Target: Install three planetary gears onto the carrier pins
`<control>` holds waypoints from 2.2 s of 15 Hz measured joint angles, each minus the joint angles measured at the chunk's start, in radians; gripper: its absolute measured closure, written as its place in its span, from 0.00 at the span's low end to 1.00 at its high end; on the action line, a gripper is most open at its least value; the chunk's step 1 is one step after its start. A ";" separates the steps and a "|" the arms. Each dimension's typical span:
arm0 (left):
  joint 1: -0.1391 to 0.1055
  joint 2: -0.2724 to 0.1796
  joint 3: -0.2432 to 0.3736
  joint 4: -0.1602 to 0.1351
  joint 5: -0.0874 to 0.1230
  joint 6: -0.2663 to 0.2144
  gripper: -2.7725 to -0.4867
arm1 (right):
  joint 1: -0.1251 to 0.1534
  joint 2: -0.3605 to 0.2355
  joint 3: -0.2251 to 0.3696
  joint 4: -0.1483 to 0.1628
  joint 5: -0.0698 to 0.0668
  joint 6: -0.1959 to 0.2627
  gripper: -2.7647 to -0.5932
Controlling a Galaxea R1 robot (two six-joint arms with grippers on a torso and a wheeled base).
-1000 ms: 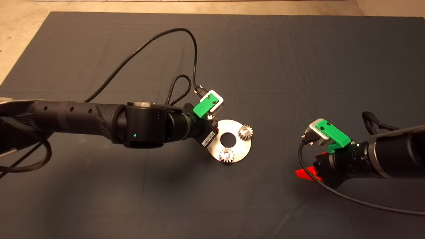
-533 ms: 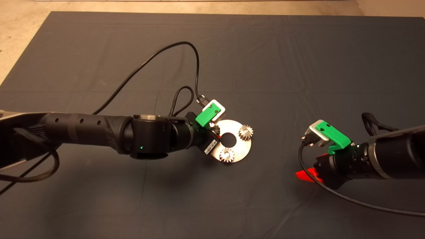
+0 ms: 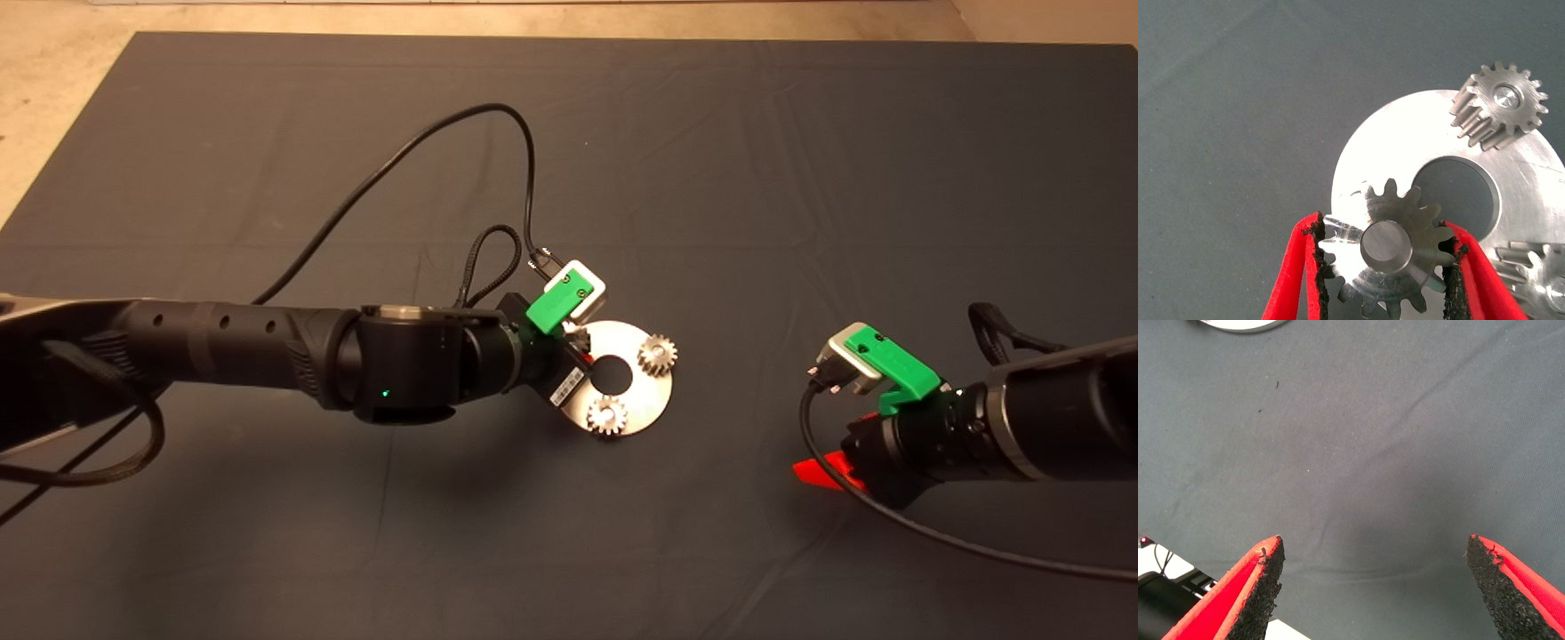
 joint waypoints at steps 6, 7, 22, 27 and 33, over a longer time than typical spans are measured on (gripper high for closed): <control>0.000 0.001 -0.012 0.003 -0.001 0.000 0.88 | 0.000 0.000 0.003 0.001 0.000 0.000 0.34; 0.000 0.002 -0.018 0.003 -0.001 0.000 0.88 | 0.000 0.000 0.003 0.001 0.000 0.000 0.34; 0.000 0.023 -0.043 0.025 -0.008 0.000 0.88 | 0.007 0.000 0.003 0.001 0.000 -0.001 0.34; 0.007 0.023 -0.043 0.031 -0.008 0.000 0.88 | 0.006 0.000 0.003 0.001 0.000 -0.007 0.34; 0.037 0.035 -0.042 0.071 -0.010 -0.001 0.89 | 0.007 0.000 0.003 0.001 0.000 -0.015 0.34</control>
